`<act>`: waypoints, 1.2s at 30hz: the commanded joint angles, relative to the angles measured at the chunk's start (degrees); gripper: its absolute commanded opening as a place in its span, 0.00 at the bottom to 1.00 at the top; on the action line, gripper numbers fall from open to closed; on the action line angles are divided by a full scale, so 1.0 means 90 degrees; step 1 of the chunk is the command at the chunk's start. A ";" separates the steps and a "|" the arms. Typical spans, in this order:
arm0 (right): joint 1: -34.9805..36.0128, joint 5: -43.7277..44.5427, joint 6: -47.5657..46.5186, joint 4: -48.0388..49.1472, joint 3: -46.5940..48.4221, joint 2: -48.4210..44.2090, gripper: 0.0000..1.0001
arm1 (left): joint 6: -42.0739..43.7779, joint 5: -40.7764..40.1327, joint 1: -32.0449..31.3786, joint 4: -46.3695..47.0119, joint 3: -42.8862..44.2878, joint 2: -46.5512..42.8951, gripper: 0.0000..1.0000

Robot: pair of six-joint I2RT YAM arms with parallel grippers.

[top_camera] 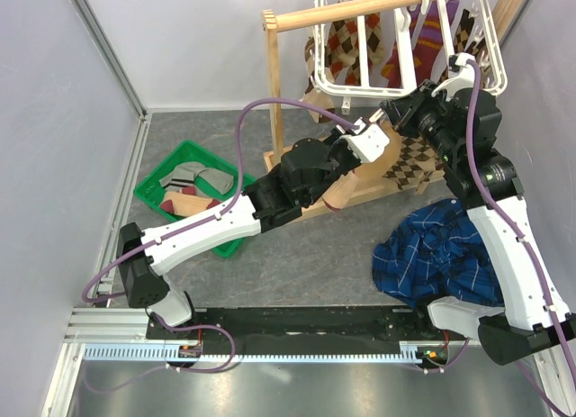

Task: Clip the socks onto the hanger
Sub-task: Clamp the sock onto the hanger.

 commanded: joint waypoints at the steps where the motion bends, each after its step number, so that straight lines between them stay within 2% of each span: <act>1: 0.0004 0.0274 0.0041 -0.0223 0.0046 0.0114 0.12 | 0.0290 -0.0098 -0.0090 0.0408 0.0325 0.0055 0.02; 9: 0.0004 0.0255 0.0100 -0.0242 0.0037 0.0085 0.13 | 0.0270 -0.0205 -0.0119 0.0427 0.0452 0.0162 0.02; 14: 0.0004 0.0235 0.0100 -0.0311 0.0008 0.0114 0.21 | 0.0260 -0.0215 -0.0139 0.0447 0.0501 0.0172 0.02; 15: 0.0004 0.0216 0.0109 -0.0320 0.0027 0.0114 0.25 | 0.0261 -0.0215 -0.0148 0.0447 0.0501 0.0172 0.02; 16: 0.0004 0.0215 0.0109 -0.0321 0.0037 0.0105 0.37 | 0.0251 -0.0224 -0.0158 0.0447 0.0501 0.0163 0.02; 18: 0.0004 0.0186 0.0109 -0.0330 0.0056 0.0095 0.54 | 0.0261 -0.0224 -0.0158 0.0437 0.0491 0.0172 0.02; 21: -0.0006 0.0176 0.0100 -0.0321 0.0095 0.0065 0.68 | 0.0241 -0.0215 -0.0148 0.0427 0.0471 0.0153 0.02; 25: -0.0006 0.0176 0.0080 -0.0301 0.0125 -0.0022 0.78 | 0.0163 -0.0166 -0.0148 0.0427 0.0462 0.0114 0.02; 28: 0.0004 0.0196 0.0051 -0.0184 0.0095 -0.0130 0.84 | -0.0002 -0.0078 -0.0158 0.0427 0.0413 0.0026 0.15; 31: 0.0004 0.0196 -0.0037 -0.0067 0.0056 -0.0237 0.87 | -0.0188 0.0068 -0.0139 0.0437 0.0286 -0.0140 0.39; 33: 0.0004 0.0196 -0.0086 -0.0008 0.0047 -0.0335 0.89 | -0.0392 0.0165 -0.0139 0.0427 0.0159 -0.0306 0.50; 34: 0.0004 0.0167 -0.0115 0.0031 0.0027 -0.0345 0.89 | -0.0461 0.0205 -0.0119 0.0418 0.0111 -0.0374 0.58; 36: -0.0006 0.0128 -0.0193 0.0157 -0.0022 -0.0423 0.91 | -0.0714 0.0360 -0.0109 0.0379 -0.0055 -0.0588 0.65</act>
